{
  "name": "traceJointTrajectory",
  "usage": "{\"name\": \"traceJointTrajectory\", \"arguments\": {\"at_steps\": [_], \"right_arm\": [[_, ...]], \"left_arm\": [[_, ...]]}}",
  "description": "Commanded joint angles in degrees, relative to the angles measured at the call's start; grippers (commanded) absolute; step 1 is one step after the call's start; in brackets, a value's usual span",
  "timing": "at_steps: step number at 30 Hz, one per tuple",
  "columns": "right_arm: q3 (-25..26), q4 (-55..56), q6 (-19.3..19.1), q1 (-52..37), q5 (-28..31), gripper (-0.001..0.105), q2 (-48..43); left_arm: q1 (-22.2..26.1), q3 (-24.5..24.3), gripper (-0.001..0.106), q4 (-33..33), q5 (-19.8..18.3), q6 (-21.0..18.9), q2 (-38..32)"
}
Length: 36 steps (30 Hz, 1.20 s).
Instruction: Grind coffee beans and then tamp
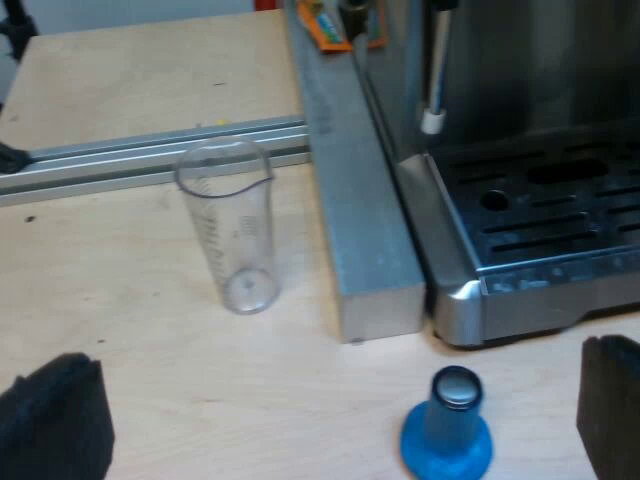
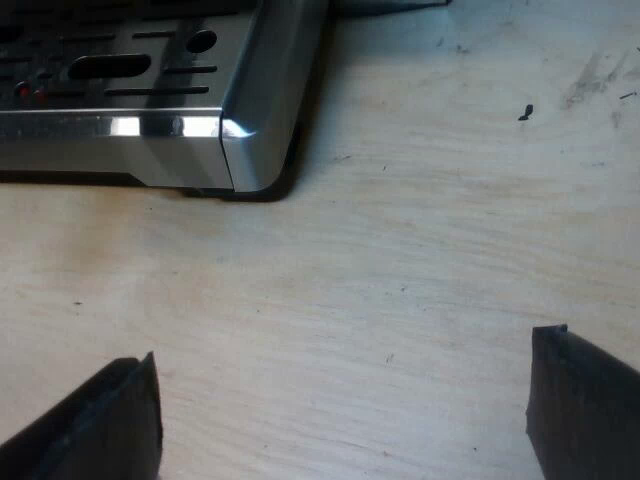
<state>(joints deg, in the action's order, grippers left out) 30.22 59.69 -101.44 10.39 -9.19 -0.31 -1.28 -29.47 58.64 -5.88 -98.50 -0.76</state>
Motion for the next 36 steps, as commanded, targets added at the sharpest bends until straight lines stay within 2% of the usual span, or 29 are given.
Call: {"name": "traceJointTrajectory", "arguments": {"at_steps": [1, 7, 13, 17, 20, 25, 26, 28, 31, 36], "right_arm": [[0.1, -0.4, 0.0, -0.2, 0.0, 0.076, -2.7], [0.4, -0.4, 1.3, -0.2, 0.1, 0.076, -2.4], [3.1, -0.3, 2.3, -0.2, -0.1, 0.076, 0.2], [6.1, -0.3, 2.3, -0.2, -4.7, 0.076, 4.2], [8.7, -0.3, 2.2, -0.2, -7.4, 0.076, 7.0], [12.1, -0.3, -1.9, -0.2, -13.0, 0.076, 12.0], [12.7, -0.3, -3.0, -0.2, -16.1, 0.076, 13.5], [13.0, -0.3, -3.0, 0.3, -19.2, 0.076, 15.4], [13.1, -0.8, -3.6, 2.3, -20.6, 0.076, 18.6], [13.1, -1.3, -12.9, 7.7, -19.7, 0.076, 21.1]], "left_arm": [[0.1, -0.1, 0.096, -0.7, -2.1, 0.1, -7.9], [0.1, -0.1, 0.096, -0.7, -4.6, 0.1, -6.4], [0.1, -0.3, 0.096, -3.8, -9.7, -0.7, -4.4], [-2.6, -0.4, 0.096, -6.0, -12.6, -2.2, -2.4], [-5.6, -0.4, 0.096, -6.7, -12.8, -2.2, -1.0], [-11.8, -0.4, 0.096, -9.2, -13.7, -2.0, 1.6], [-13.5, -0.4, 0.096, -10.8, -15.0, -2.0, 2.4], [-15.5, -0.4, 0.096, -13.1, -16.7, -1.9, 3.6], [-19.9, -0.4, 0.096, -16.3, -17.6, -1.4, 6.3], [-26.2, 0.0, 0.096, -17.0, -19.5, 2.5, 11.4]]}}
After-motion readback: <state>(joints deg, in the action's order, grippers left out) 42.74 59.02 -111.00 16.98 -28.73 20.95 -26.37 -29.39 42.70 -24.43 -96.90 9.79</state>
